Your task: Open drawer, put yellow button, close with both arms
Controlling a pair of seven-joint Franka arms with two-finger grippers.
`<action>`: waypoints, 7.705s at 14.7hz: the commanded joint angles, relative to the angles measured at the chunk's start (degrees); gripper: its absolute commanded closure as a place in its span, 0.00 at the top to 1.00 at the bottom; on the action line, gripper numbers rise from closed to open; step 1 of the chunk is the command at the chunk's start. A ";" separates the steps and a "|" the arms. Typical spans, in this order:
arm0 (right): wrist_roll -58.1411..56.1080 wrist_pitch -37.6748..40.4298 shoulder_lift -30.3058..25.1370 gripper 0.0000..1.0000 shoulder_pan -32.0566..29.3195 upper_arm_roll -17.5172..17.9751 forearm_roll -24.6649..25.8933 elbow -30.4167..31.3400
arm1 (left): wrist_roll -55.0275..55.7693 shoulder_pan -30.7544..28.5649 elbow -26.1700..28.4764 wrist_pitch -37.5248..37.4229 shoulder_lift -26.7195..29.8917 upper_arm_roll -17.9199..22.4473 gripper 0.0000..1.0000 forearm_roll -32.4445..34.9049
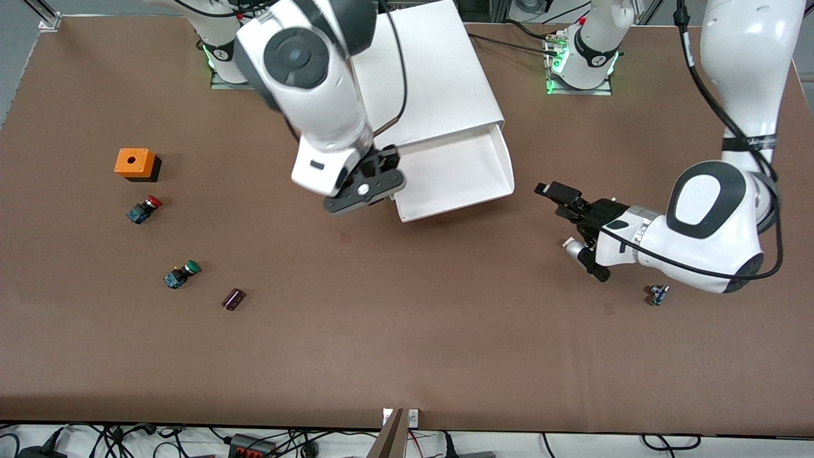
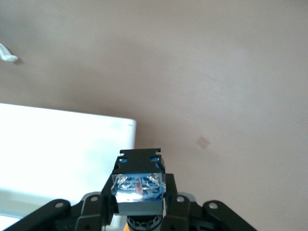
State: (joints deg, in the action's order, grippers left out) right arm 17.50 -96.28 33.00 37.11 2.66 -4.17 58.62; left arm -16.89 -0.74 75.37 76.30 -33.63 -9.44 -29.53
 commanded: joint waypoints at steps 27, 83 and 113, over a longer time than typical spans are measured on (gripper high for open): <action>22.05 -7.52 9.72 1.00 10.53 -0.19 -0.31 -2.01 | 17.65 1.35 -4.97 4.38 -0.91 -0.57 1.00 27.78; -19.35 1.63 -29.66 1.00 -38.51 -1.95 6.10 33.93 | 60.83 18.86 21.50 28.91 10.34 -10.94 1.00 31.24; -20.05 2.24 -33.44 1.00 -38.86 -1.95 5.40 38.06 | 22.87 1.71 25.97 25.58 35.03 6.37 1.00 29.18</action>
State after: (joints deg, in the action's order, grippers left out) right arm -1.41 -93.83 1.15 -0.69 -0.01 1.39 95.13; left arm 5.73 0.61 100.38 104.23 -0.27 -3.68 0.35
